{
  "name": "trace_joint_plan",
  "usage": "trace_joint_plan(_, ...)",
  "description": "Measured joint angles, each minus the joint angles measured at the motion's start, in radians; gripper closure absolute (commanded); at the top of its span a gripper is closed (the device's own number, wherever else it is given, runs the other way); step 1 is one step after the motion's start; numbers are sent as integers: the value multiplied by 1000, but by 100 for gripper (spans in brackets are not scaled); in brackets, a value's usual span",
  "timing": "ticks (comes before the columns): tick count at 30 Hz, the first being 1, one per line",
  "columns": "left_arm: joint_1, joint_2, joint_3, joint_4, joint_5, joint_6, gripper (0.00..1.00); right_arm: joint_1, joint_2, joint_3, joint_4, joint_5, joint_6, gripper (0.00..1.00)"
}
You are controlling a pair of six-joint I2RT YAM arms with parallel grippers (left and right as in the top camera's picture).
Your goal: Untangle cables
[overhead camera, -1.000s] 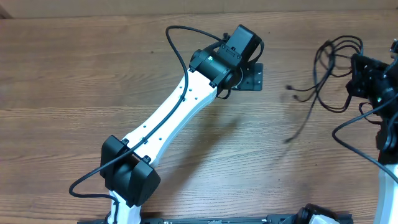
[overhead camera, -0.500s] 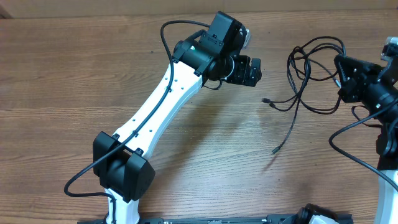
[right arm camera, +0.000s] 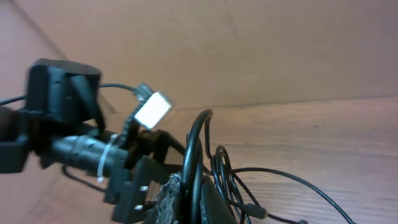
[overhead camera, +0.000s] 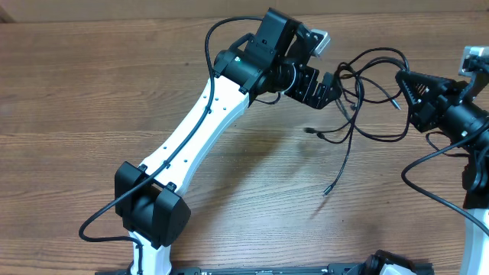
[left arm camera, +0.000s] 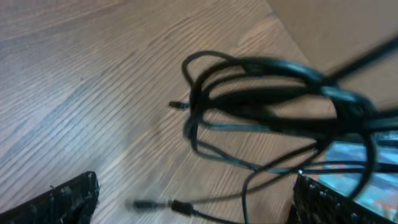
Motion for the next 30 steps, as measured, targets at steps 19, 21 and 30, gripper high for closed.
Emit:
trace_joint_plan(19, 0, 0, 0, 22, -393, -7, 0, 0, 0, 0, 18, -252, 24, 96)
trace_joint_plan(21, 0, 0, 0, 22, -439, -19, 0, 0, 0, 0, 19, -269, 29, 96)
trace_joint_plan(30, 0, 0, 0, -5, -512, -45, 0, 0, 0, 0, 19, -320, 48, 96)
